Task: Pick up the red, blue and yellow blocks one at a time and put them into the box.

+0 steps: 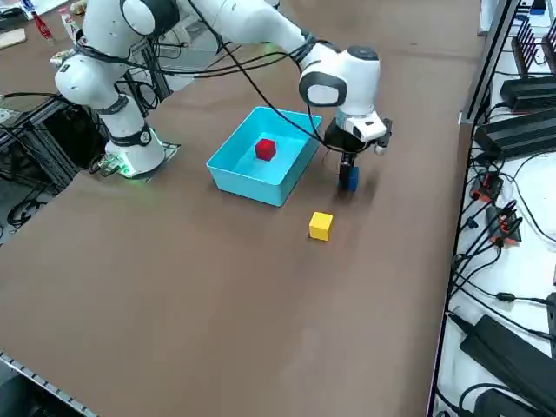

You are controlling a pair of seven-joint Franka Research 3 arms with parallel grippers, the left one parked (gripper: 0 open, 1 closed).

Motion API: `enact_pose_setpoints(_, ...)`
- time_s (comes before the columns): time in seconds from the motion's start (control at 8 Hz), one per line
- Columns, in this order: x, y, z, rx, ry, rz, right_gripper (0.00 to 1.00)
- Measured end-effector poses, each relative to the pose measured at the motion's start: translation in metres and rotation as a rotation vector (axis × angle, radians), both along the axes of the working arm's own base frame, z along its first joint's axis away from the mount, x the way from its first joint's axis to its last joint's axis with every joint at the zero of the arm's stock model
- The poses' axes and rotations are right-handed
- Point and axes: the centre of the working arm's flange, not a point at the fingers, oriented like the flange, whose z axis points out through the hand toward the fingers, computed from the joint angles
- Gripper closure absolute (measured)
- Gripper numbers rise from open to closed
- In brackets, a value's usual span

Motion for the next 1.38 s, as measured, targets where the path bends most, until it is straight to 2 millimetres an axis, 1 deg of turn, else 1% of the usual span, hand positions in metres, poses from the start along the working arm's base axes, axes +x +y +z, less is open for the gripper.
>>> enact_pose_setpoints(0.12, -0.002, 0.000, 0.022, -0.005, 0.020, -0.018, 0.30)
enact_pose_setpoints(0.25, -0.008, 0.000, 0.054, -0.006, 0.040, -0.029, 0.30)
enact_pose_setpoints(0.38, -0.021, 0.000, 0.088, -0.001, 0.050, -0.035, 0.30)
enact_pose_setpoints(0.5, -0.045, -0.005, 0.113, 0.004, 0.059, -0.040, 0.30)
enact_pose_setpoints(0.62, -0.075, -0.010, 0.128, 0.005, 0.077, -0.044, 0.30)
enact_pose_setpoints(0.75, -0.110, -0.016, 0.133, 0.005, 0.101, -0.046, 0.30)
enact_pose_setpoints(0.88, -0.145, -0.021, 0.130, 0.008, 0.107, -0.047, 0.30)
enact_pose_setpoints(1.0, -0.177, -0.026, 0.121, 0.013, 0.100, -0.046, 0.30)
enact_pose_setpoints(1.12, -0.202, -0.029, 0.108, 0.015, 0.100, -0.047, 0.30)
enact_pose_setpoints(1.25, -0.219, -0.029, 0.093, 0.018, 0.094, -0.049, 0.30)
enact_pose_setpoints(1.38, -0.230, -0.026, 0.078, 0.023, 0.075, -0.047, 0.30)
